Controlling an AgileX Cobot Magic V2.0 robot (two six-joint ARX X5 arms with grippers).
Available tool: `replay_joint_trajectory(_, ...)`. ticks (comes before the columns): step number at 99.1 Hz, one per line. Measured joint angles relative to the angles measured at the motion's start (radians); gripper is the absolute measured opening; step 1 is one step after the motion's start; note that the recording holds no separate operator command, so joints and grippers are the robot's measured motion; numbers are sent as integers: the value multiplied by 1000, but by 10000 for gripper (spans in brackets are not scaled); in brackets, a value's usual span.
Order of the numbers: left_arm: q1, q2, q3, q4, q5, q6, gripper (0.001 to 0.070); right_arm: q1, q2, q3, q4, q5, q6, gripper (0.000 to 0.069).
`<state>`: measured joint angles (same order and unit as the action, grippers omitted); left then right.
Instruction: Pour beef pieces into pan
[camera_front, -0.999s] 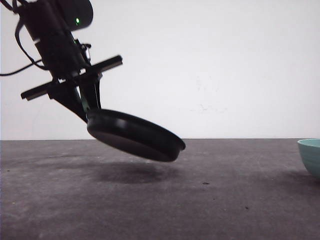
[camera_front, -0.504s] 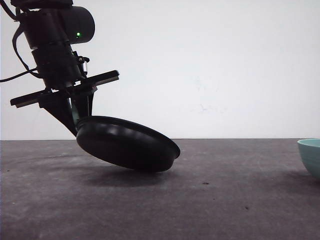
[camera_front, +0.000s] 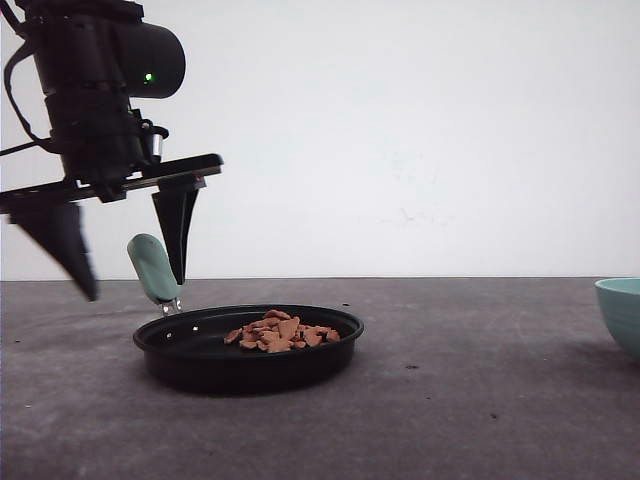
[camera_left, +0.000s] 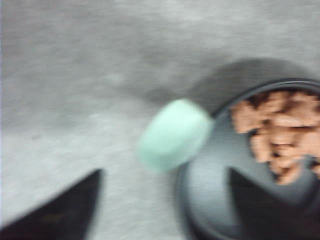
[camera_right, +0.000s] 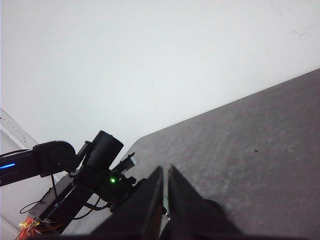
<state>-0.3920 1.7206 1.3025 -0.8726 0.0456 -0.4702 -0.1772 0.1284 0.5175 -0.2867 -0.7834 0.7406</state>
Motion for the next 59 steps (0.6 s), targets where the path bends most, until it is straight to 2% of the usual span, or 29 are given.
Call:
replay_joint_trajectory(7, 0, -8, 0, -16, -56, 2, 697, 0, 0, 0, 0, 0, -1, 14)
replay_joint_trajectory(23, 2, -108, -1, -12, -230, 8, 694, 0, 0, 0, 0, 11, -33, 14)
replay_joint_trajectory(27, 5, -148, -1, 5, -248, 8, 694, 0, 0, 0, 0, 23, -46, 14)
replay_joint_trajectory(37, 18, -254, -1, 85, -251, 10, 678, 0, 0, 0, -4, 59, -83, 13)
replay_joint_trajectory(41, 23, -295, -1, 116, -251, 11, 640, 0, 0, 0, -9, 80, -99, 13)
replay_joint_trajectory(46, 26, -347, -1, 147, -251, 11, 556, 0, 0, 0, -17, 108, -127, 13)
replay_joint_trajectory(59, 25, -489, -1, 210, -250, 34, 169, 0, 0, 0, -64, 196, -264, 13)
